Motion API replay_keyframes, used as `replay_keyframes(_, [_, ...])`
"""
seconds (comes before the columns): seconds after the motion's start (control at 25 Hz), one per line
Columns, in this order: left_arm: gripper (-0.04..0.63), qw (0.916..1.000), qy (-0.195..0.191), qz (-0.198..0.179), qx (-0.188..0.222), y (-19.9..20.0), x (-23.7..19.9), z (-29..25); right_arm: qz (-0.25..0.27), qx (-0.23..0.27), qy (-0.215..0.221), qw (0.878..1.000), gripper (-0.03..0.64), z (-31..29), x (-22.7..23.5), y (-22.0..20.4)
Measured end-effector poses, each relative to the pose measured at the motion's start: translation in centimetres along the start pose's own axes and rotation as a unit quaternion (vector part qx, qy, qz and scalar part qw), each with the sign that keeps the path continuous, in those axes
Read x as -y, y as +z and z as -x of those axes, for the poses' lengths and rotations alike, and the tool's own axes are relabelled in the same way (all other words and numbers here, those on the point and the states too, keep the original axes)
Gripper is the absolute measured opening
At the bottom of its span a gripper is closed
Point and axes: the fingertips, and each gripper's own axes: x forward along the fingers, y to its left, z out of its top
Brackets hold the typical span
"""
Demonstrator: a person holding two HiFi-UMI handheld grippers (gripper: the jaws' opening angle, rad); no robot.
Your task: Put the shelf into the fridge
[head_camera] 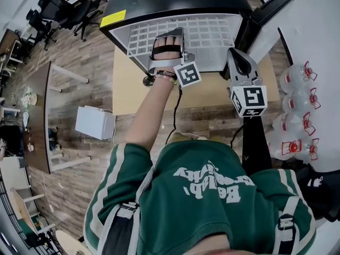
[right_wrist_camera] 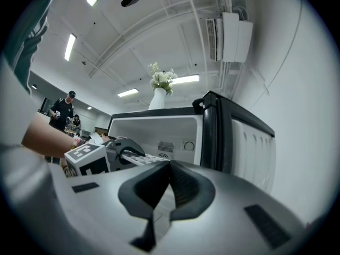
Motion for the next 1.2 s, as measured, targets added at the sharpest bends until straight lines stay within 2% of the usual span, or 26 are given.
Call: replay_keyframes(1.2, [0.026,1.0000,0.003,0.004,0.003,0.1,0.2,-3.3,-0.006,-0.001,-0.011,1.000,0.003,-2.4,0.4,0.2])
